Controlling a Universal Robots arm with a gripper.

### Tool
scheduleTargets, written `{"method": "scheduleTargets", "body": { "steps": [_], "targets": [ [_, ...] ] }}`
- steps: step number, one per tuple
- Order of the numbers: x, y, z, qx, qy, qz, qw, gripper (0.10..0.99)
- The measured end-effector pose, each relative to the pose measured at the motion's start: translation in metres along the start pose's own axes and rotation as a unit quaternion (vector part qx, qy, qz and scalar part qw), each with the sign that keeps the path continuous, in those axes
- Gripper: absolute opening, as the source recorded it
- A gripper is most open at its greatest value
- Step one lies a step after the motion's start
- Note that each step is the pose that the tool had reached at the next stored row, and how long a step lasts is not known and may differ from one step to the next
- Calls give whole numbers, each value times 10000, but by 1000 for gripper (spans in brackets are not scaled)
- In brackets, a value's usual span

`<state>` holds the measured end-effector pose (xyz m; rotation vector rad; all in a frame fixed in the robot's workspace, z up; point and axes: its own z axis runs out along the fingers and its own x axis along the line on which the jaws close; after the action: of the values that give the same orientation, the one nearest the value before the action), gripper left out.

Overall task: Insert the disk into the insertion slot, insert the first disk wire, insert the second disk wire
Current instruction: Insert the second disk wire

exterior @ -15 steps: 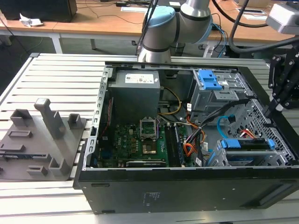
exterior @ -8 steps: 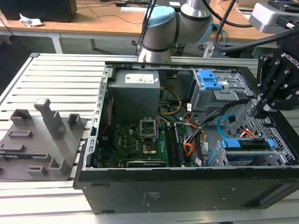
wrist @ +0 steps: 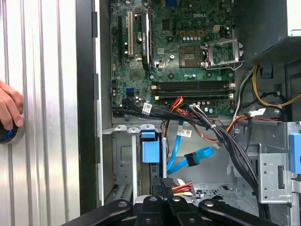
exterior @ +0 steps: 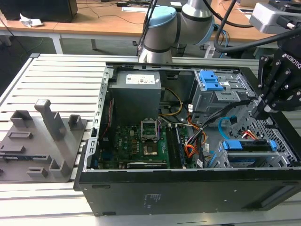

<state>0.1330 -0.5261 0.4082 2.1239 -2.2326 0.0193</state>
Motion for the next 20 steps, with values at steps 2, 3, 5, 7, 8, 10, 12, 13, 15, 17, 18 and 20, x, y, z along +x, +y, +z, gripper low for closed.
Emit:
{"method": "scheduleTargets", "body": {
  "steps": [2,3,5,7,8,10,12,13,15,17,18,20],
  "targets": [
    [0,10,0,0,0,0,10000,106],
    [0,13,0,0,0,0,10000,106],
    [1,17,1,0,0,0,10000,114],
    [1,22,1,0,0,0,10000,235],
    [1,26,1,0,0,0,10000,302],
    [-5,28,-4,0,4,0,10000,302],
    [-11,29,-33,0,7,1,10000,302],
    [-14,30,-52,0,7,0,10000,302],
    [-15,30,-67,0,5,0,10000,302],
    [-16,30,-69,0,7,0,10000,302],
    [-16,30,-69,0,6,0,10000,302],
    [-16,37,-69,0,7,1,10000,302]
  ]
}}
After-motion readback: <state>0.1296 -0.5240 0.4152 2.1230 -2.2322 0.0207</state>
